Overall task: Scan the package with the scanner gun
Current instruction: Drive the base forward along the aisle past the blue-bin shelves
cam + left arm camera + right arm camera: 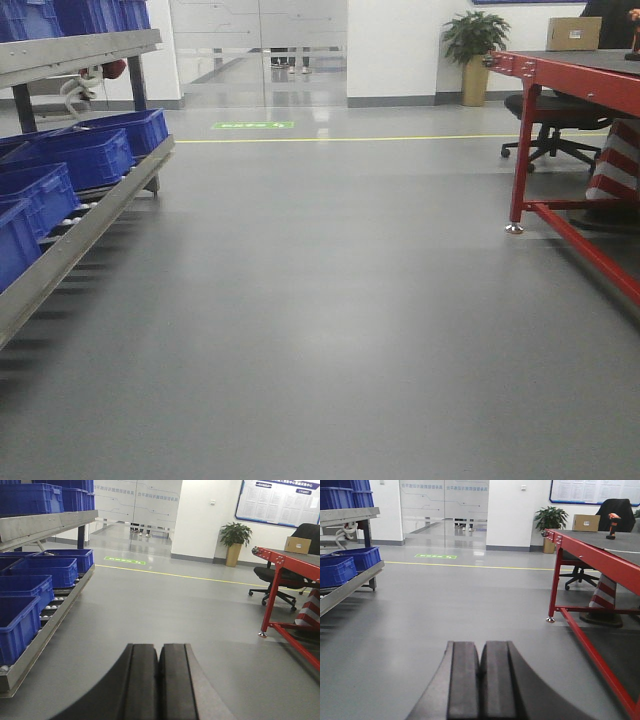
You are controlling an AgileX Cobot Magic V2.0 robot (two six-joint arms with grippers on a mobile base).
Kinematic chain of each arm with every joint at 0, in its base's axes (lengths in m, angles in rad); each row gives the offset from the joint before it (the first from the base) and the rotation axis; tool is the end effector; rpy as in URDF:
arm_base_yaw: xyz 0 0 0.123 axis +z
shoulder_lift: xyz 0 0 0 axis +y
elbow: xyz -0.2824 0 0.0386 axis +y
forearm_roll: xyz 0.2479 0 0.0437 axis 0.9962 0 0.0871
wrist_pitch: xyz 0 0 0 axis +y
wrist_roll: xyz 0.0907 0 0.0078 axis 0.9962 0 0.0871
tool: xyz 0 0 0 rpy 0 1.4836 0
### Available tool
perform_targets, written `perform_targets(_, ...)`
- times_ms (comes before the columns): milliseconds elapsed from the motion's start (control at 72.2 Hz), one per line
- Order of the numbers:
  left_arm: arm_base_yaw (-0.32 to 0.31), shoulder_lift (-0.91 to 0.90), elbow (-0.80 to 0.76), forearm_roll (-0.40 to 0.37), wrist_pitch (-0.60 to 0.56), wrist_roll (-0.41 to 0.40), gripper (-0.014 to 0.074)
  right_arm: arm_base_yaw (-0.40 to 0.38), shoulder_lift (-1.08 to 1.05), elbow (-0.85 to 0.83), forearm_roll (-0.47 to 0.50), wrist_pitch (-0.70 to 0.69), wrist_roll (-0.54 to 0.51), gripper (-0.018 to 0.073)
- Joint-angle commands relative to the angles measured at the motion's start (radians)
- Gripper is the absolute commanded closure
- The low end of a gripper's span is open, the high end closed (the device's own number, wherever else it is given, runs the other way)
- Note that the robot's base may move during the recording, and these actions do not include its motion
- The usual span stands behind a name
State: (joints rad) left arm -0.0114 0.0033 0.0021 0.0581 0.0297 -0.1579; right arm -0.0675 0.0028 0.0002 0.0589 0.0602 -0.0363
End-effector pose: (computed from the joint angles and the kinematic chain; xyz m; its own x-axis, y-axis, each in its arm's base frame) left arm 0.0568 -0.0005 0.2095 0.0509 -0.1002 -0.9937 0.0148 0.9949 -0.0996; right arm 0.0566 -0.0035 0.2074 0.0255 0.0208 -0.9995 0.0634 0.9977 0.0224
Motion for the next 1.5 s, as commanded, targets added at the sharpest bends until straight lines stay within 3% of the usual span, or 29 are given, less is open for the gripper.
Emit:
perform_targets(0,0.000,-0.003,-0.002,-0.004,-0.017,0.004,0.0707,-0.004,-0.003,0.000,-0.001,-0.023,-0.003,0.0727)
perform_targets(485,0.004,-0.003,-0.002,-0.004,-0.017,0.004,0.0707,-0.004,-0.003,0.000,-0.001,-0.023,-0.003,0.0727)
perform_targets(775,0.089,-0.003,-0.002,-0.004,-0.017,0.004,0.0707,-0.001,-0.003,0.000,-0.001,-0.023,-0.003,0.0727)
perform_targets(1260,0.079,-0.003,-0.002,-0.004,-0.017,0.004,0.0707,-0.001,-0.003,0.000,-0.001,-0.023,-0.003,0.0727)
perform_targets(1481,0.003,-0.003,-0.002,-0.004,-0.017,0.004,0.0707,-0.001,-0.003,0.000,-0.001,-0.023,-0.003,0.0727)
